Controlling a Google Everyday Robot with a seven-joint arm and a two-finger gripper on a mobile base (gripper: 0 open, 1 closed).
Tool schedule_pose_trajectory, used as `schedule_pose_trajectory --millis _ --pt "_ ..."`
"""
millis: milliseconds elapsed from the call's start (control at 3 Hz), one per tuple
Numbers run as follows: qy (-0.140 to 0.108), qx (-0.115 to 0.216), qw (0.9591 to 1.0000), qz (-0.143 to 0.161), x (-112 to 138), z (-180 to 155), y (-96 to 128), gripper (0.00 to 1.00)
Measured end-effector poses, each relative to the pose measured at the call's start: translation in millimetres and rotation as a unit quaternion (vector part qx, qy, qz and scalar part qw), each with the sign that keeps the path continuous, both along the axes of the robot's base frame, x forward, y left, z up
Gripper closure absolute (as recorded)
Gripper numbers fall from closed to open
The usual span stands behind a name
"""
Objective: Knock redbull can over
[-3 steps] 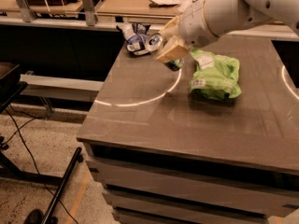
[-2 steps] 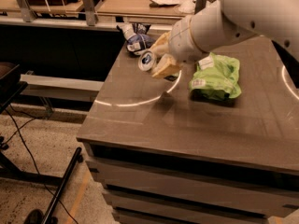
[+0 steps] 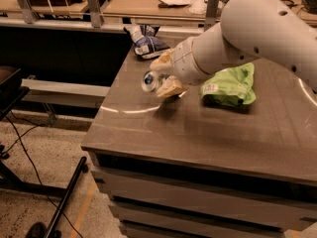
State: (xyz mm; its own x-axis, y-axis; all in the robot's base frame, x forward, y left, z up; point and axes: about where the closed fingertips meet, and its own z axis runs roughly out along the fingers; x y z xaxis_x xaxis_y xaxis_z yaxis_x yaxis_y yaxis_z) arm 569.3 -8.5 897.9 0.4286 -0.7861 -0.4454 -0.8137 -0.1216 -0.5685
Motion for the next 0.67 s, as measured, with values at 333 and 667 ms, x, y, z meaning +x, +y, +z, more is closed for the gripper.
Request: schedule_pose_trajectory --millis 333,667 --pt "0.000 0.001 1.0000 0.000 0.0 2.6 1.3 0.00" --pt "0.000 0.001 1.0000 0.000 -0.1 2.6 1.3 0.00"
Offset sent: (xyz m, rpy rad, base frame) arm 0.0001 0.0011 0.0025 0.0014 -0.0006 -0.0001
